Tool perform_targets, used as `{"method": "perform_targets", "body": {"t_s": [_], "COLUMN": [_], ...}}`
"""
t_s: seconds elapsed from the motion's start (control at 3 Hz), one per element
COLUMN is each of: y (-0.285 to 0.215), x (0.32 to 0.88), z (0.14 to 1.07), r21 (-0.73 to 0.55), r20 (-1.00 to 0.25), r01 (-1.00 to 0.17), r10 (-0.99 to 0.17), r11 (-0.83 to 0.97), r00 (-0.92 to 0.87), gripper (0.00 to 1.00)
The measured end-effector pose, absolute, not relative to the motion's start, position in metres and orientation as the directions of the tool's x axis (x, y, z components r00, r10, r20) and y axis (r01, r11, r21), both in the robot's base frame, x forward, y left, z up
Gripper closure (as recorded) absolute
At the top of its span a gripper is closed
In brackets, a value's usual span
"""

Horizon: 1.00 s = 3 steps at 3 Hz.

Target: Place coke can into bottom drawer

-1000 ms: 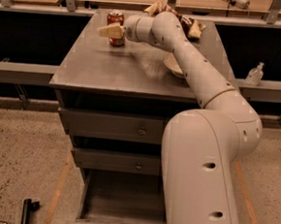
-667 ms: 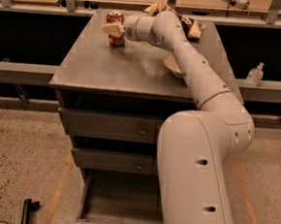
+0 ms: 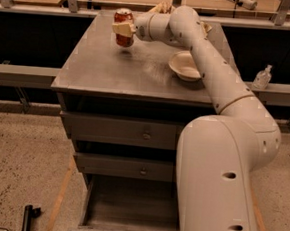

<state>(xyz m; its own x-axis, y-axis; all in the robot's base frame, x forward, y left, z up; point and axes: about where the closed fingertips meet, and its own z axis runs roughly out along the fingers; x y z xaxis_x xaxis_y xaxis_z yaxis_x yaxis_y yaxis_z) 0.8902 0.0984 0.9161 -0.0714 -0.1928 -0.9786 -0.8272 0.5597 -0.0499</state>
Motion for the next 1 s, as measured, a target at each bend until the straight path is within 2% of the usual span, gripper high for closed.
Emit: {"method": "perform_targets", "body": {"t_s": [0.33,0.67,1.0], "y": [0.068,0.045,0.050], "x": [0.851,0.800,0.780], "z": [0.948,0.968,0.940], "r21": [-0.054,-0.058,-0.029], "r20": [-0.974,-0.978,-0.971], "r01": [-0.817,-0.817,-0.836], "r10": [-0.209,-0.198,-0.213], "r11": [0.574,0.573,0.547], "r00": [-0.082,-0.070,-0.106], "gripper": [1.00,1.00,1.00]}}
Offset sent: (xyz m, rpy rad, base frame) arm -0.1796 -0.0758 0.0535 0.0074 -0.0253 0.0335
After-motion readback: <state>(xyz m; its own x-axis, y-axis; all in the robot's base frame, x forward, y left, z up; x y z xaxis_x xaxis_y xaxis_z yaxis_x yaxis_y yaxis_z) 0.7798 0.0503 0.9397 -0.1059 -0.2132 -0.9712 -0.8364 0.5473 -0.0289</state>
